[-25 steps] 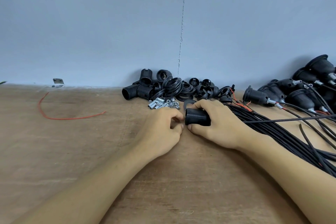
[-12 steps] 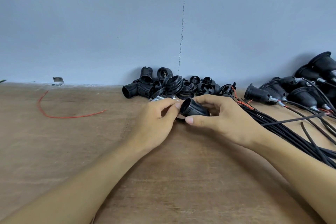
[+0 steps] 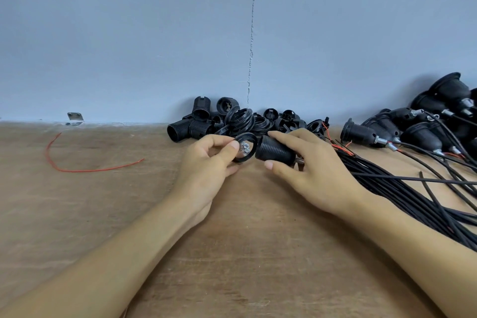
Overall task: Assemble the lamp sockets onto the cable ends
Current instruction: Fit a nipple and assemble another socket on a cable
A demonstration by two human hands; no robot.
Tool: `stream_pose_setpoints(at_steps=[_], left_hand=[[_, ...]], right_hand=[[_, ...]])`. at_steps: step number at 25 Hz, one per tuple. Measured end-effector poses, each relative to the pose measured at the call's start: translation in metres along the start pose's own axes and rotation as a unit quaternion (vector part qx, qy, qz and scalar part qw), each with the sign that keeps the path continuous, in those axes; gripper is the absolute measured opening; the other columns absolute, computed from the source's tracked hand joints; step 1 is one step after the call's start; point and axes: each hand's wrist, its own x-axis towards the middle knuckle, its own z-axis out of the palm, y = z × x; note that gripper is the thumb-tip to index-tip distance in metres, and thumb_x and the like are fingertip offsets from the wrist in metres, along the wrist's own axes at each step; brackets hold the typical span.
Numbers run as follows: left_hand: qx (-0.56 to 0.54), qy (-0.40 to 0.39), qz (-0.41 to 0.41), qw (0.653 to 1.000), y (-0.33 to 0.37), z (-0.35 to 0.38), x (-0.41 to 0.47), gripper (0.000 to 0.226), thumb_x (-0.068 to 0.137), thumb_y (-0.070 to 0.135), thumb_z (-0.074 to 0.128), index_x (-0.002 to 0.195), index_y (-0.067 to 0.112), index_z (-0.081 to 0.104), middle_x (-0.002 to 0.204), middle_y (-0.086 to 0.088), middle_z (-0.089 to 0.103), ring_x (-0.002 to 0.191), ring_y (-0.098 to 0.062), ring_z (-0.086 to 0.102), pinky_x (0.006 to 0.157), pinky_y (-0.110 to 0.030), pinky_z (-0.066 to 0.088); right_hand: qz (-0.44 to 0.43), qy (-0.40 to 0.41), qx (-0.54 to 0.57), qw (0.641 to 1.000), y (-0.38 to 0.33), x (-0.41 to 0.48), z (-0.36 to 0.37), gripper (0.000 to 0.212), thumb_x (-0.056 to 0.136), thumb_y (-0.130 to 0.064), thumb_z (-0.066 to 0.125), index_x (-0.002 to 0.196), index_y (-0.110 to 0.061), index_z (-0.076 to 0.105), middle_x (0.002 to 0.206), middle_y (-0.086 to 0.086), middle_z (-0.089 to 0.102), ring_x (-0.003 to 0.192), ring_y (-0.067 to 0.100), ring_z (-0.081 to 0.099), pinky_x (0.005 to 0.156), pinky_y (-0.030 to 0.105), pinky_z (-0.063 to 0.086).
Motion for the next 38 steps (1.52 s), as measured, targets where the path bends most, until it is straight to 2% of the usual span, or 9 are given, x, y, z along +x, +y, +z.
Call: stream_pose_setpoints(at_steps=[4, 9, 15, 18, 23, 27, 32, 36, 38], left_hand=[[0.005, -0.045, -0.025, 0.999, -0.002, 0.006, -0.007, 0.013, 0.098, 0.006, 0.065, 0.086, 0.008, 0.061, 0.105, -0.018, 0.072, 0.101, -0.026, 0.074, 0.089, -0.038, 0.062], [0.059, -0.067, 0.004, 0.996, -0.002, 0.005, -0.009, 0.021, 0.097, 0.004, 0.065, 0.079, 0.014, 0.062, 0.077, 0.003, 0.070, 0.090, -0.014, 0.071, 0.091, -0.030, 0.060], [0.045, -0.093, -0.005, 0.995, -0.002, 0.001, -0.008, 0.023, 0.094, 0.001, 0.067, 0.079, 0.016, 0.059, 0.088, -0.005, 0.073, 0.096, -0.020, 0.070, 0.100, -0.039, 0.056], [0.083, -0.099, 0.028, 0.991, -0.004, -0.003, -0.007, 0.034, 0.090, 0.004, 0.074, 0.070, 0.028, 0.064, 0.097, 0.001, 0.076, 0.091, -0.010, 0.071, 0.099, -0.037, 0.054], [0.086, -0.123, 0.040, 0.988, -0.007, -0.007, -0.004, 0.034, 0.089, 0.006, 0.076, 0.112, 0.028, 0.068, 0.113, 0.007, 0.077, 0.103, -0.008, 0.073, 0.094, -0.032, 0.052], [0.092, -0.121, 0.048, 0.987, -0.007, -0.008, -0.003, 0.045, 0.088, 0.007, 0.077, 0.125, 0.030, 0.066, 0.119, 0.010, 0.075, 0.109, -0.004, 0.070, 0.098, -0.027, 0.053], [0.151, -0.150, 0.092, 0.973, -0.005, -0.008, -0.007, 0.054, 0.088, -0.002, 0.074, 0.130, 0.030, 0.066, 0.128, 0.016, 0.070, 0.118, 0.000, 0.065, 0.102, -0.022, 0.050], [0.184, -0.143, 0.143, 0.962, -0.004, -0.003, -0.012, 0.037, 0.092, 0.007, 0.072, 0.125, 0.025, 0.072, 0.130, 0.018, 0.068, 0.120, 0.005, 0.062, 0.100, -0.012, 0.046], [0.193, -0.108, 0.170, 0.960, -0.004, -0.002, -0.013, 0.023, 0.097, 0.021, 0.069, 0.117, 0.030, 0.076, 0.118, 0.018, 0.074, 0.114, 0.006, 0.065, 0.095, -0.010, 0.045]], right_hand=[[-0.016, -0.024, -0.011, 1.000, -0.004, -0.002, 0.005, 0.057, 0.091, -0.029, 0.071, 0.144, -0.020, 0.052, 0.120, -0.002, 0.055, 0.108, 0.010, 0.052, 0.092, 0.004, 0.030], [-0.008, -0.012, -0.011, 1.000, -0.001, -0.001, 0.000, 0.048, 0.081, -0.027, 0.081, 0.125, -0.022, 0.062, 0.115, -0.010, 0.064, 0.097, -0.004, 0.049, 0.085, 0.000, 0.032], [-0.031, -0.001, -0.007, 1.000, -0.002, -0.003, -0.002, 0.048, 0.080, -0.028, 0.082, 0.124, -0.020, 0.066, 0.114, -0.007, 0.068, 0.099, -0.003, 0.051, 0.087, 0.000, 0.032], [-0.041, 0.002, -0.007, 0.999, -0.001, -0.002, -0.003, 0.048, 0.083, -0.029, 0.080, 0.127, -0.019, 0.065, 0.111, -0.005, 0.068, 0.098, 0.000, 0.054, 0.086, 0.000, 0.034], [-0.057, -0.004, -0.001, 0.998, -0.001, -0.002, -0.004, 0.047, 0.084, -0.025, 0.080, 0.128, -0.019, 0.066, 0.108, -0.006, 0.065, 0.094, 0.007, 0.059, 0.082, 0.009, 0.043], [-0.058, 0.000, -0.004, 0.998, 0.001, -0.002, -0.003, 0.046, 0.085, -0.028, 0.079, 0.128, -0.021, 0.065, 0.108, -0.006, 0.064, 0.094, 0.009, 0.059, 0.084, 0.015, 0.045], [-0.036, -0.030, -0.009, 0.999, 0.000, -0.003, 0.000, 0.039, 0.095, -0.043, 0.060, 0.128, -0.024, 0.064, 0.107, -0.008, 0.070, 0.099, 0.008, 0.062, 0.087, 0.026, 0.046], [0.010, 0.016, 0.048, 0.999, 0.000, 0.000, 0.002, 0.029, 0.097, -0.040, 0.059, 0.120, -0.025, 0.067, 0.092, -0.019, 0.068, 0.085, -0.004, 0.060, 0.075, 0.010, 0.042], [0.016, 0.026, 0.063, 0.998, 0.000, 0.000, 0.001, 0.030, 0.095, -0.040, 0.061, 0.121, -0.026, 0.067, 0.092, -0.021, 0.068, 0.084, -0.006, 0.059, 0.074, 0.007, 0.040]])
